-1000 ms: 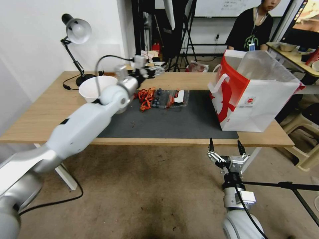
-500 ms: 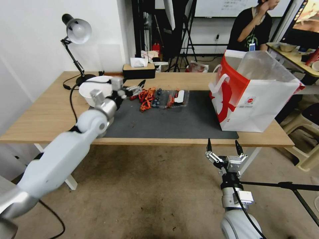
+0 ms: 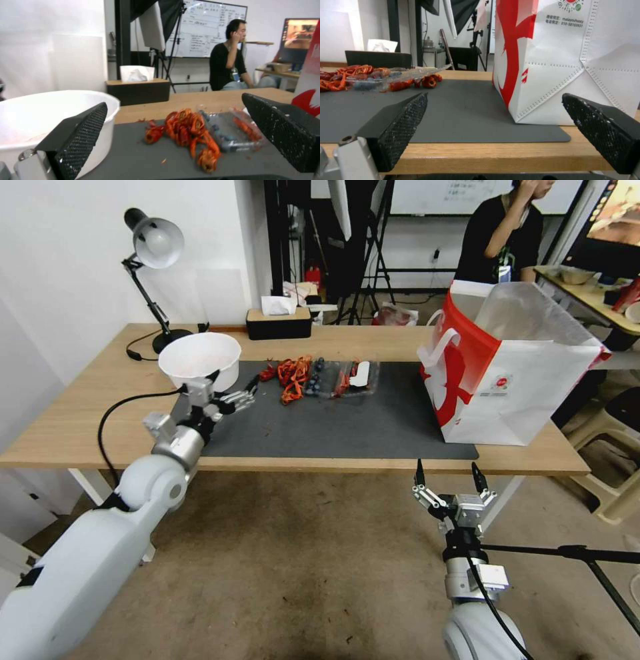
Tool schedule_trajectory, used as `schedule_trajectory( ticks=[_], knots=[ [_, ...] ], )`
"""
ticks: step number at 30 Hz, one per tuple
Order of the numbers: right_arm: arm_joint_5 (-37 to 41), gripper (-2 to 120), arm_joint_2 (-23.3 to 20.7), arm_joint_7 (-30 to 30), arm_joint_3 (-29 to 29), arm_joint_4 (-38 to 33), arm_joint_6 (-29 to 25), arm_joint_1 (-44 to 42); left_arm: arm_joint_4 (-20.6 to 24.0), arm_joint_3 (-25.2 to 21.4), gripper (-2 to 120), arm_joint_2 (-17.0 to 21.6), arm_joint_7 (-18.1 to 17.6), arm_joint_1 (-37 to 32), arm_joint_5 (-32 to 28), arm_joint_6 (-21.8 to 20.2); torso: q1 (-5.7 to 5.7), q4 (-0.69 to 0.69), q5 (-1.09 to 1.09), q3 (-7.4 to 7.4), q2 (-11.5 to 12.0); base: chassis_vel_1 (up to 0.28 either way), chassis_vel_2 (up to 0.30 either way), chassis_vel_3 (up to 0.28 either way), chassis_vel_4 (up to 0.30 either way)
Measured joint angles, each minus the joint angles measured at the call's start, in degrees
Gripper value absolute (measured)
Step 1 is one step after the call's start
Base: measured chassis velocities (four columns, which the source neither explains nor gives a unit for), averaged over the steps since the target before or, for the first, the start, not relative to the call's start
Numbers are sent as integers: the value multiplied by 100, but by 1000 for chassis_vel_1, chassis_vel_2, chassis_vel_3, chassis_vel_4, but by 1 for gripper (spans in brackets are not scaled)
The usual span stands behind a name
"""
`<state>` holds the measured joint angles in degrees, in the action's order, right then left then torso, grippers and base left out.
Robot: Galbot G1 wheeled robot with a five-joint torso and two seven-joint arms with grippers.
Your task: Pick up the trash from the table and place it into the takeout bag.
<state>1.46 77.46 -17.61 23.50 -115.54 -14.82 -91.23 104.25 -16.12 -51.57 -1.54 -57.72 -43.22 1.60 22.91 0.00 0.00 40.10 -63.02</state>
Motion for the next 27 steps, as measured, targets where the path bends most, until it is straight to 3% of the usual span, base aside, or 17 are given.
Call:
schedule_trajectory(
  ticks=[4, 12, 27],
  knots=[
    [-4, 100, 28, 1, -5, -1, -10, 7, 241, -447, 100, -256, -2, -774, 630, 126, 0, 0, 0, 0, 0, 0, 0, 0, 0],
    [11, 100, 26, 10, -14, 14, -10, 51, 502, -995, 100, -640, 53, -1764, 1195, 495, 0, 0, 0, 0, 0, 0, 0, 0, 0],
    [34, 100, 48, 64, -80, 81, 4, 141, 650, -1580, 100, -1203, 127, -2655, 1737, 1027, 0, 0, 0, 0, 0, 0, 0, 0, 0]
  ],
)
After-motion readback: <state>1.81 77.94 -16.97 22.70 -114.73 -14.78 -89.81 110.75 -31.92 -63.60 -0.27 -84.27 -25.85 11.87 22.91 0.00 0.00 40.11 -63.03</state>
